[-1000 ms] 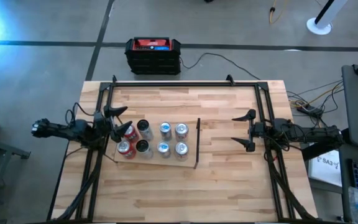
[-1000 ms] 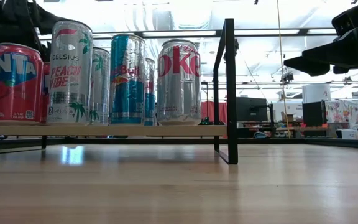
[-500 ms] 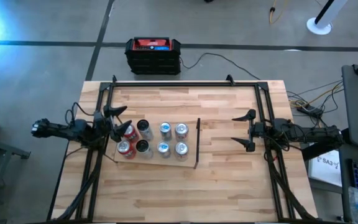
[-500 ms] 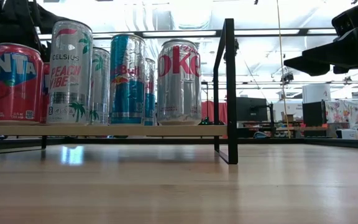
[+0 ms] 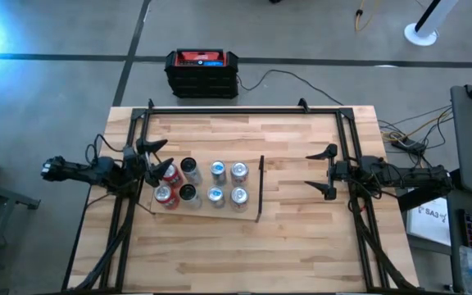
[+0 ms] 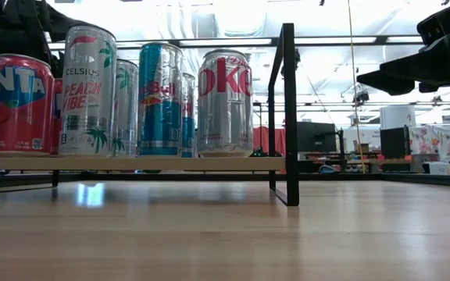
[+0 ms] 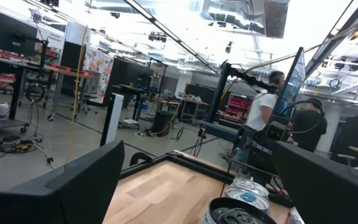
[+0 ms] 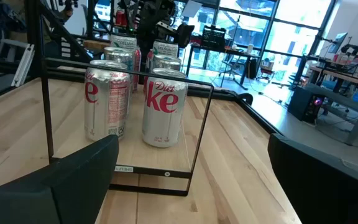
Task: Place canned beverage on shelf
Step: Return to Home Position
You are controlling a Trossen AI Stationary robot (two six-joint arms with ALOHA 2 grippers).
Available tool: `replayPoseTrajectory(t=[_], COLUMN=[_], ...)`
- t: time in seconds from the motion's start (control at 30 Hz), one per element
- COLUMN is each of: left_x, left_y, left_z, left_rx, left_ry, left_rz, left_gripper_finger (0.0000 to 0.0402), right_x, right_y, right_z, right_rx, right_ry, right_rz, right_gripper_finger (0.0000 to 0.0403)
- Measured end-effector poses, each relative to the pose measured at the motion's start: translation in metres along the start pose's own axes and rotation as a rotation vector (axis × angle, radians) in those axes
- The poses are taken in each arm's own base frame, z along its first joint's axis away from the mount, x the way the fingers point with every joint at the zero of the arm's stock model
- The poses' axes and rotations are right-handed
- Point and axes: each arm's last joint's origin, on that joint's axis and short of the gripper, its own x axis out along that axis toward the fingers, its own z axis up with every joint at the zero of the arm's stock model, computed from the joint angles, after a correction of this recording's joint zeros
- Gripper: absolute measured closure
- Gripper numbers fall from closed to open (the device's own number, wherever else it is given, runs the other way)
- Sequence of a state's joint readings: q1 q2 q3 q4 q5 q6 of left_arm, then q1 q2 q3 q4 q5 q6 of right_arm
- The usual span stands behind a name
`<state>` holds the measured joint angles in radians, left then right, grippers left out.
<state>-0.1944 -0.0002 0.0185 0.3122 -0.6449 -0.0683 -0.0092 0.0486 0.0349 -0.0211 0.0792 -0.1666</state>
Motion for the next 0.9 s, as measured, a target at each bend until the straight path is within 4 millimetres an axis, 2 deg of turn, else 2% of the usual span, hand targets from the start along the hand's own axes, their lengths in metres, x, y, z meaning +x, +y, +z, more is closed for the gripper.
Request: replayPoseTrajectory(t=[0.9], left_x=[0.0005], left_y=[-0.0004], left_z=[-0.0001], left_rx=[0.008], left_ry=[0.005], left_rz=[0.0], left_gripper_finger=[0.0009], right_x=[-0.0001], right_y=[0.0], right_z=[0.0001], right_rx=[-0.001], right_ry=[-0.002], right_rz=[0.0], right_gripper_finger=[0.0005])
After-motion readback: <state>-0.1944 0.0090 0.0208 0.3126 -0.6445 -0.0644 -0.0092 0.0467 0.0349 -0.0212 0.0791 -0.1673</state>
